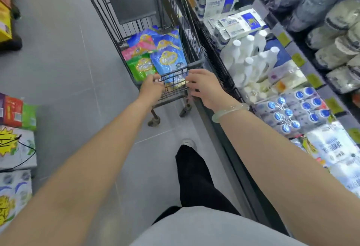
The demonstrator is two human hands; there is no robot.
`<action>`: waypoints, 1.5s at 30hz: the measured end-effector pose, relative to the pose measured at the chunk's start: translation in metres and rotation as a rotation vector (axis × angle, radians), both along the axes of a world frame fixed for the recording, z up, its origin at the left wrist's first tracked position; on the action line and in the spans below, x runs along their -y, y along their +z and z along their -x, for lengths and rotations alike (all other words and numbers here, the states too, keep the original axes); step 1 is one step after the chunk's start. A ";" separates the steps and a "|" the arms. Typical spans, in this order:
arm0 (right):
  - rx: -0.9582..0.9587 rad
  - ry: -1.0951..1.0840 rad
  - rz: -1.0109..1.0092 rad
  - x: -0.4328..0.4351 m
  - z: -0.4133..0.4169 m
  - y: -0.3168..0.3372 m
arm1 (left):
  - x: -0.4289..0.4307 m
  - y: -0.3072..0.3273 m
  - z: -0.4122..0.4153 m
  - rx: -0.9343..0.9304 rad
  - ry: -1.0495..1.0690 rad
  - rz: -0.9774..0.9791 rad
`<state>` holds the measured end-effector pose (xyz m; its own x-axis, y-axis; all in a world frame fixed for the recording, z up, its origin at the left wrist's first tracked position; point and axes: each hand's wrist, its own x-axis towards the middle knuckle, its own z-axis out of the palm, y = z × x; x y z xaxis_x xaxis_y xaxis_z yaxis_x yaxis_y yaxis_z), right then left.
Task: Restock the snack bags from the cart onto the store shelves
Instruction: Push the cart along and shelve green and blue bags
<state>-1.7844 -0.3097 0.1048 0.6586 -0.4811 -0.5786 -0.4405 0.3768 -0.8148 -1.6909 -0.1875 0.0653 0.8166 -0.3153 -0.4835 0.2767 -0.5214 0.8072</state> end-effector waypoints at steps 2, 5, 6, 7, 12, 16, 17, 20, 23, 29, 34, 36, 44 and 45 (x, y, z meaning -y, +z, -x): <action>-0.034 0.016 -0.021 0.015 -0.048 -0.014 | 0.010 -0.012 -0.045 -0.032 0.056 -0.050; -0.076 0.042 -0.018 0.030 -0.096 -0.031 | 0.019 -0.026 -0.086 -0.084 0.088 -0.090; -0.088 0.044 -0.018 0.035 -0.113 -0.034 | 0.023 -0.032 -0.103 -0.100 0.102 -0.092; -0.101 0.048 -0.018 0.040 -0.127 -0.039 | 0.027 -0.038 -0.116 -0.122 0.111 -0.099; -0.187 0.019 -0.010 0.063 -0.194 -0.069 | 0.051 -0.079 -0.187 -0.245 0.113 -0.128; -0.213 -0.070 -0.057 0.079 -0.230 -0.095 | 0.072 -0.111 -0.226 -0.312 0.082 -0.191; -0.220 -0.091 -0.081 0.082 -0.236 -0.102 | 0.077 -0.120 -0.234 -0.340 0.094 -0.197; -0.251 -0.154 -0.134 0.094 -0.250 -0.122 | 0.093 -0.143 -0.252 -0.396 0.145 -0.248; -0.288 -0.189 -0.150 0.106 -0.259 -0.140 | 0.105 -0.172 -0.266 -0.481 0.186 -0.223; -0.328 -0.134 -0.193 0.120 -0.265 -0.161 | 0.119 -0.206 -0.273 -0.691 0.313 -0.166; -0.350 -0.108 -0.200 0.130 -0.261 -0.169 | 0.125 -0.214 -0.262 -0.758 0.304 -0.129; -0.361 -0.089 -0.187 0.134 -0.259 -0.173 | 0.127 -0.219 -0.255 -0.761 0.351 -0.093; -0.440 -0.005 -0.139 0.143 -0.263 -0.184 | 0.121 -0.196 -0.235 -0.359 0.279 0.079; -0.422 0.012 -0.125 0.143 -0.265 -0.182 | 0.115 -0.190 -0.236 -0.323 0.237 0.092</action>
<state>-1.5193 -0.4531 -0.0769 0.3569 -0.3843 -0.8514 -0.7299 0.4541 -0.5110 -1.4548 -0.3023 -0.1243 0.6824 -0.1906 -0.7056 0.6272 -0.3430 0.6993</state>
